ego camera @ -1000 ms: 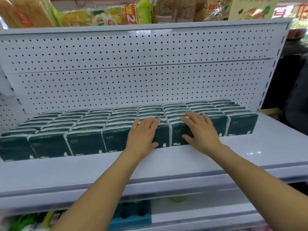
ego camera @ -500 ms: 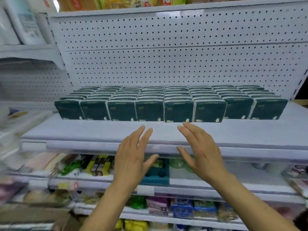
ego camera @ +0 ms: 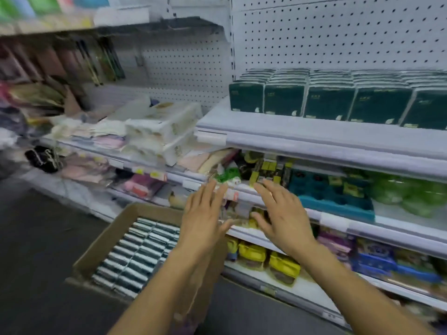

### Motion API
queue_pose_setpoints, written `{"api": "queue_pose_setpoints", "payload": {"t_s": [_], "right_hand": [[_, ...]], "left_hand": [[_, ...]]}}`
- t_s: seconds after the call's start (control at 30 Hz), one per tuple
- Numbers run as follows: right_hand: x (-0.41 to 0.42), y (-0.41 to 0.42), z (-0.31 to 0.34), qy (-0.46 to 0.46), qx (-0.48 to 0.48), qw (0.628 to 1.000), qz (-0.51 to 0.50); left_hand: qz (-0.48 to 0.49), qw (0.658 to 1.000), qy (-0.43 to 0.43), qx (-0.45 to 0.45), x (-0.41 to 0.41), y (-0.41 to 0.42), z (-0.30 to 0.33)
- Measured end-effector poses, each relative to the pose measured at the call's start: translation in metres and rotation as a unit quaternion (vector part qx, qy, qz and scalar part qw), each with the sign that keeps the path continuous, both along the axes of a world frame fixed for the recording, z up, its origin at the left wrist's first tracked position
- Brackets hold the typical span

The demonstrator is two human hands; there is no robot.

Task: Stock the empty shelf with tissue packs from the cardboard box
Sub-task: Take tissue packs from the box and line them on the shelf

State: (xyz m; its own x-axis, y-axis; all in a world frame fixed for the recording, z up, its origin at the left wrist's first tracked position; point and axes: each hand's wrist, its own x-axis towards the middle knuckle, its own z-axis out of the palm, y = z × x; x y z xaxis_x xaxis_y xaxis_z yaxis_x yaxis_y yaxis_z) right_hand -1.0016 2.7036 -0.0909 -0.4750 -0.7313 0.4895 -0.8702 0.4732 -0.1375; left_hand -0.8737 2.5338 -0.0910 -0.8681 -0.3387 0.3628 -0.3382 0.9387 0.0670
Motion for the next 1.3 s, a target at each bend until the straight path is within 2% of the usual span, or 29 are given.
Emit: {"api": "queue_pose_setpoints", "payload": {"t_s": [0.2, 0.43, 0.63, 0.77, 0.93, 1.17, 1.23, 1.3], "right_hand": [[0.067, -0.089, -0.035, -0.012, 0.05, 0.999, 0.0], [0.097, -0.163, -0.075, -0.078, 0.137, 0.987, 0.026], [0.088, -0.218, -0.135, -0.134, 0.249, 0.956, 0.078], [0.079, -0.254, -0.184, -0.181, 0.322, 0.925, 0.089], [0.061, -0.292, -0.256, -0.255, 0.346, 0.898, 0.094], [0.054, -0.334, -0.357, -0.289, 0.412, 0.857, 0.113], [0.053, -0.338, -0.381, -0.299, 0.436, 0.843, 0.105], [0.054, -0.34, -0.397, -0.287, 0.432, 0.85, 0.091]], "left_hand": [[0.019, 0.997, -0.07, -0.009, 0.087, -0.087, -0.028], [0.062, 0.985, -0.144, 0.074, 0.132, -0.162, -0.079], [0.123, 0.96, -0.195, 0.161, 0.149, -0.21, -0.146], [0.123, 0.945, -0.234, 0.193, 0.141, -0.231, -0.198], [0.108, 0.93, -0.258, 0.239, 0.112, -0.253, -0.271], [0.091, 0.936, -0.285, 0.185, 0.089, -0.271, -0.359], [0.084, 0.94, -0.293, 0.153, 0.088, -0.273, -0.372], [0.054, 0.938, -0.33, 0.092, 0.087, -0.274, -0.383]]}}
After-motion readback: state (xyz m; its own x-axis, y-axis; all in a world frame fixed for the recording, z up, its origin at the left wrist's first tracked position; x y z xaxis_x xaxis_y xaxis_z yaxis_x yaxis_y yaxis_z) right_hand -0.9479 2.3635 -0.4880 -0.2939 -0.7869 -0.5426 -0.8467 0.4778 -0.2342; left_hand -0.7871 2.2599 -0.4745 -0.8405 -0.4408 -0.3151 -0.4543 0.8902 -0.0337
